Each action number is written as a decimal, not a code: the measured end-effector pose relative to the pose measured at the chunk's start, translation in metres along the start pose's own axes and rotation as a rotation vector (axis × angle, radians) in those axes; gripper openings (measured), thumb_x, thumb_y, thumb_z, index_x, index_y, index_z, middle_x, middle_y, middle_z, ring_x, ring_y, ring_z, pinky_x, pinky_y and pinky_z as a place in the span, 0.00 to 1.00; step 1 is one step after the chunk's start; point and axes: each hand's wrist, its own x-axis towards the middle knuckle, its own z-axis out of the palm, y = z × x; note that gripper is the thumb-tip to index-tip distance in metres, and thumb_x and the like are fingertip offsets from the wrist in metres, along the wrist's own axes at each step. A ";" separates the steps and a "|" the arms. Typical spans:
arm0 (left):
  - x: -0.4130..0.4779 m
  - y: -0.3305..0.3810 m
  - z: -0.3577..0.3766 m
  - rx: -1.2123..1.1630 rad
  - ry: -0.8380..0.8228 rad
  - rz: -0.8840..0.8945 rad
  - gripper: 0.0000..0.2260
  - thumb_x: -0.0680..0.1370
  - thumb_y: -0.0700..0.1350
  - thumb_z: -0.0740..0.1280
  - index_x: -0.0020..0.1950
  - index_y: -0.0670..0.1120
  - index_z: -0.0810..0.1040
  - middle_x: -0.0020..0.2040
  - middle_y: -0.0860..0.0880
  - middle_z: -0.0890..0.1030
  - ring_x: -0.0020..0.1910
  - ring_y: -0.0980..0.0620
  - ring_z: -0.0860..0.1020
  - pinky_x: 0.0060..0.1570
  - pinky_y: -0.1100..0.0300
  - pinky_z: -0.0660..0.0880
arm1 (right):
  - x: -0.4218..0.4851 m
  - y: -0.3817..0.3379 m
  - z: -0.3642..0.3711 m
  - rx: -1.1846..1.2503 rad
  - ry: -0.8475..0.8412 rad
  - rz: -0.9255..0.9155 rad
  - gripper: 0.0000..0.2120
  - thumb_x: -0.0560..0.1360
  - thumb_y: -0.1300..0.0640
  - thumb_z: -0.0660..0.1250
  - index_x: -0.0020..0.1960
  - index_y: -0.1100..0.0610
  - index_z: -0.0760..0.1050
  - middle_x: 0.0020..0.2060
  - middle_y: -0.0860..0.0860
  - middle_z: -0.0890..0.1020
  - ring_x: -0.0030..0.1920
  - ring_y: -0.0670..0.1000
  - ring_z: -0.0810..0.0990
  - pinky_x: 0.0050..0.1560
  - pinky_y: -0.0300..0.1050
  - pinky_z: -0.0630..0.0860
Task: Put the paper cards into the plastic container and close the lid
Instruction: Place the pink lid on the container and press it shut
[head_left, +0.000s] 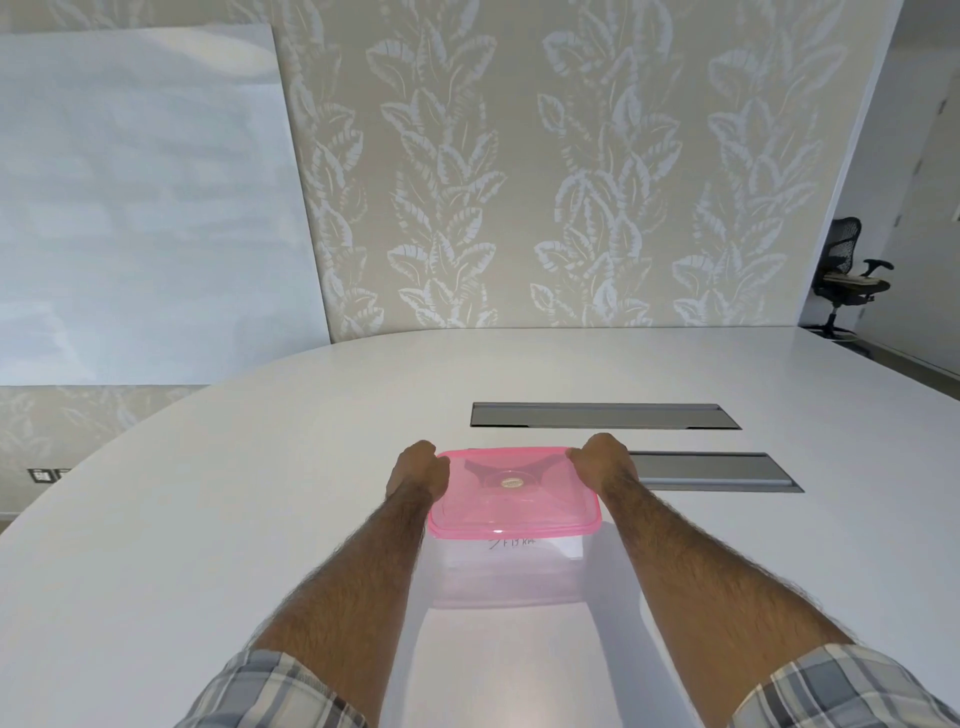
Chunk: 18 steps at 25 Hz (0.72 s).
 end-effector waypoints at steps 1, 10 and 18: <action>0.004 0.001 0.002 -0.002 -0.007 0.004 0.14 0.82 0.48 0.61 0.61 0.42 0.78 0.63 0.46 0.80 0.61 0.44 0.77 0.60 0.54 0.73 | 0.004 -0.001 0.002 0.003 -0.007 -0.004 0.14 0.76 0.49 0.67 0.50 0.61 0.79 0.49 0.55 0.83 0.44 0.56 0.78 0.43 0.43 0.72; 0.024 0.003 0.012 0.015 0.059 0.007 0.13 0.82 0.47 0.60 0.55 0.43 0.81 0.57 0.44 0.82 0.55 0.42 0.79 0.53 0.52 0.77 | 0.030 -0.004 0.016 0.096 0.028 0.013 0.12 0.77 0.53 0.69 0.51 0.63 0.79 0.48 0.57 0.83 0.49 0.58 0.81 0.47 0.44 0.75; 0.028 -0.001 0.018 0.078 0.068 0.045 0.15 0.84 0.52 0.56 0.57 0.44 0.76 0.57 0.42 0.79 0.54 0.40 0.78 0.51 0.50 0.75 | 0.036 -0.002 0.023 0.196 0.016 -0.004 0.22 0.74 0.47 0.72 0.30 0.56 0.67 0.28 0.50 0.72 0.37 0.55 0.75 0.41 0.45 0.71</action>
